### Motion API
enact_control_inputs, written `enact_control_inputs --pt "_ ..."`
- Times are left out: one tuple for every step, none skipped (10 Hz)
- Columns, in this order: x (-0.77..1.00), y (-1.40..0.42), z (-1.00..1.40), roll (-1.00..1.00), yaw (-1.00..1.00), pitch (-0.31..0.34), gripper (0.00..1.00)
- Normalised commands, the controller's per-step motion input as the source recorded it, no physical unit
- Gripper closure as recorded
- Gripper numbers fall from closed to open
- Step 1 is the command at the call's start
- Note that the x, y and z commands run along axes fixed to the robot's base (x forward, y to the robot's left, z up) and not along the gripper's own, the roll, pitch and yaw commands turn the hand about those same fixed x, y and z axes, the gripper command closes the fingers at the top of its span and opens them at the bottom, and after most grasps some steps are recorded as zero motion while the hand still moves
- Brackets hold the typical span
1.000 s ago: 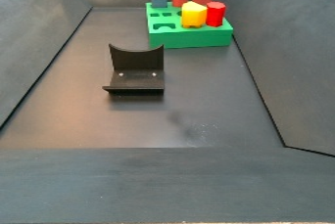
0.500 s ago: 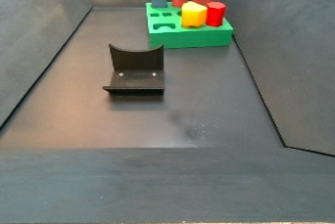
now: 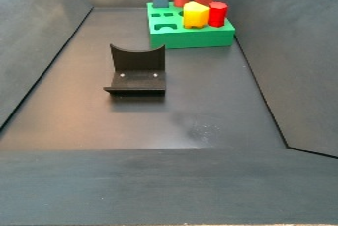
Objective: Pick up the star object. Move up. Place the star object on the fixture. Regrasp the star object. Move to above the board. Insert the star object.
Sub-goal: Insert the star object.
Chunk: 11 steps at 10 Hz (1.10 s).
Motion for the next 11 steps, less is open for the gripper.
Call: enact_control_inputs --pt "-0.03 0.00 0.00 0.00 0.00 -0.006 1.00" --pt "0.00 0.00 -0.41 -0.04 -0.25 -0.056 1.00" --pt "-0.07 0.00 -0.45 0.00 -0.55 -0.096 1.00" --pt "-0.13 -0.11 -0.48 0.01 -0.56 -0.101 1.00" --pt "-0.24 -0.19 -0.47 0.02 -0.48 -0.081 1.00" --pt "0.00 0.00 -0.12 -0.03 0.00 -0.027 1.00" --pt "0.00 0.05 0.00 -0.02 0.00 0.000 1.00" --pt "-0.32 0.00 -0.43 -0.05 -0.25 -0.073 1.00" --pt "-0.49 -0.05 -0.62 0.00 -0.45 -0.050 1.00" --pt "-0.46 -0.05 -0.53 0.01 -0.41 0.000 1.00" --pt "0.00 0.00 -0.03 0.00 0.00 0.000 1.00"
